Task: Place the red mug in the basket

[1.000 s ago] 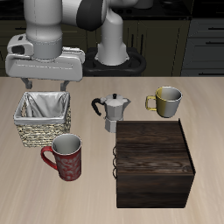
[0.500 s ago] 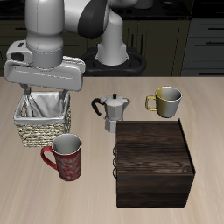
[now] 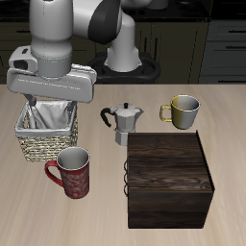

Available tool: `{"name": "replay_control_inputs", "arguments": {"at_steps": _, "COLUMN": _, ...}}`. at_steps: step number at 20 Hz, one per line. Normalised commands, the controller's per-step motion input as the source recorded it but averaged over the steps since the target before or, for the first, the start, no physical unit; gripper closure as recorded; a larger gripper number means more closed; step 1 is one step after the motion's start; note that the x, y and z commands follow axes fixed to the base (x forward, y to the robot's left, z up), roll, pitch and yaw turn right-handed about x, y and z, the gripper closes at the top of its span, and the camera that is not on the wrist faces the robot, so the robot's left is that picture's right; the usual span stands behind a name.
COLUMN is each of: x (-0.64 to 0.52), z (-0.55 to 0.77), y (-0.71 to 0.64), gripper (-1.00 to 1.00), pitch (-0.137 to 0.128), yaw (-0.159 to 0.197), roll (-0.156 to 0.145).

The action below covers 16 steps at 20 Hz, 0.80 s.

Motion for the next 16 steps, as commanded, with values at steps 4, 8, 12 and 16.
{"name": "replay_control_inputs", "arguments": {"at_steps": 4, "x": 0.07, "z": -0.14, "y": 0.09, "gripper": -1.0, "pitch": -0.003, "yaw": 0.029, "roll": 0.012}}
{"name": "replay_control_inputs", "arguments": {"at_steps": 8, "x": 0.09, "z": -0.23, "y": 0.1, "gripper": -1.0, "pitch": -0.004, "yaw": 0.055, "roll": 0.005}}
{"name": "replay_control_inputs", "arguments": {"at_steps": 12, "x": 0.06, "z": -0.19, "y": 0.04, "gripper": -1.0, "pitch": 0.013, "yaw": 0.035, "roll": -0.017}}
{"name": "replay_control_inputs", "arguments": {"at_steps": 16, "x": 0.02, "z": -0.12, "y": 0.06, "gripper": -1.0, "pitch": -0.018, "yaw": 0.05, "roll": -0.009}}
